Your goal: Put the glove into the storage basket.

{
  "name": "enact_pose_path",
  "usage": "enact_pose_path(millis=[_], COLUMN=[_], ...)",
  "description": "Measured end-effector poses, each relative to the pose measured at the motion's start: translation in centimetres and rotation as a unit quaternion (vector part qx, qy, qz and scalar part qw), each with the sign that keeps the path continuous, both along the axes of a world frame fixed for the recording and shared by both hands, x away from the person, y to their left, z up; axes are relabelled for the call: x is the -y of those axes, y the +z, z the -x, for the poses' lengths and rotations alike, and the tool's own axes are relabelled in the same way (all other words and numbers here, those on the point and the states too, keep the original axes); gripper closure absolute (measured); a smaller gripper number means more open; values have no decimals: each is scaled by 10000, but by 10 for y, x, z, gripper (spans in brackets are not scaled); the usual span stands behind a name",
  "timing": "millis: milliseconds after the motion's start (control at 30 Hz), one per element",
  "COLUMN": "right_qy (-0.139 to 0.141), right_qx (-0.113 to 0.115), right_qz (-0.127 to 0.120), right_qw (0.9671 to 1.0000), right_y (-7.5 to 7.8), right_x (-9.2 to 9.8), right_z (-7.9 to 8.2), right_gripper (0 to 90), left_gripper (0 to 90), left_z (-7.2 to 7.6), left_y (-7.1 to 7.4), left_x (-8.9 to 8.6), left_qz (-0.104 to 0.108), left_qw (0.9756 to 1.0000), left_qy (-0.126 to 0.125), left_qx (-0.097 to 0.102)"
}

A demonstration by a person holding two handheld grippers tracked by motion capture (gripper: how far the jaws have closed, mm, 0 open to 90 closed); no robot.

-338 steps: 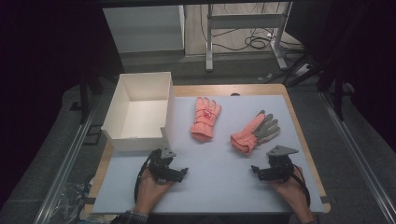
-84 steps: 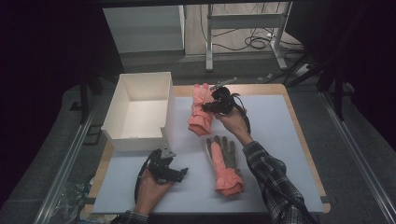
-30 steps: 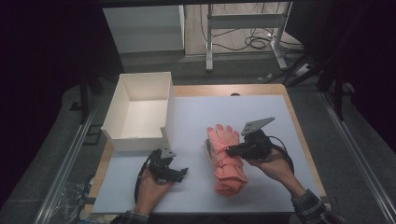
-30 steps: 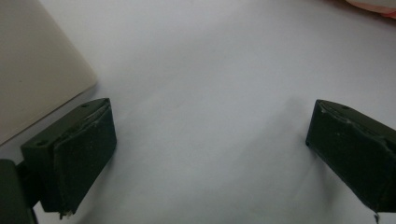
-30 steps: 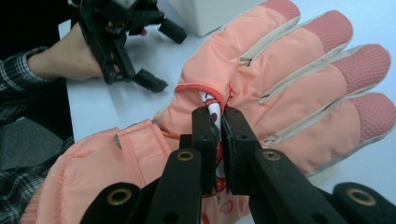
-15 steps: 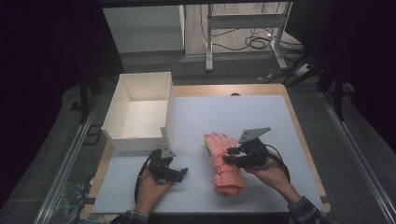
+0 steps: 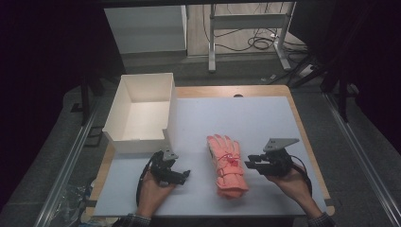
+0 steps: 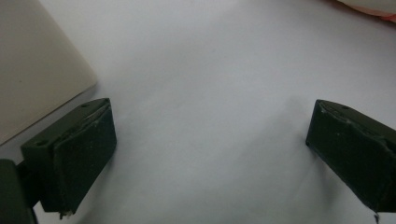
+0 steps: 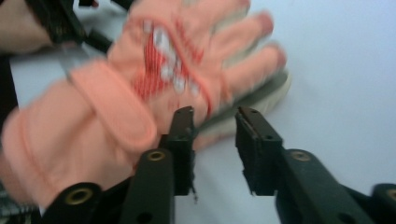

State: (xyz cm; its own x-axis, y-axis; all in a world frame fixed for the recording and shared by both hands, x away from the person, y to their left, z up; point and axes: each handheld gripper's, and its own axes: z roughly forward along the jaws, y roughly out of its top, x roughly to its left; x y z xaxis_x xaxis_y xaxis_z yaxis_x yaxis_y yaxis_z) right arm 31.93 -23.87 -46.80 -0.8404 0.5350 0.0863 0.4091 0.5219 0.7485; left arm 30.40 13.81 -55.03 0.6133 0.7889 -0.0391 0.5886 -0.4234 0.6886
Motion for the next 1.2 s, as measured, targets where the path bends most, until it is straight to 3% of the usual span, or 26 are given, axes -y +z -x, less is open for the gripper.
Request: enact_pose_path(millis=[133,367,533,1200], right_qy=[80,344,413,785], right_qx=[-241,-469,-526,-602], right_qz=[62,49,-61,-51], right_qw=[9997,9983,9977,9951], right_y=[-24,-48,-54,-64], right_x=[7,6,1,-44], right_z=[12,33,38,42], right_gripper=[748,781,794,786], left_gripper=[16,16,16,20], left_z=[0,0,0,0], left_y=[0,0,0,0], left_x=[0,0,0,-1], left_qz=[-2,6,7,36], left_qw=[10000,10000,10000,10000], left_qy=[1,5,3,12], left_qx=[-1,4,2,-1])
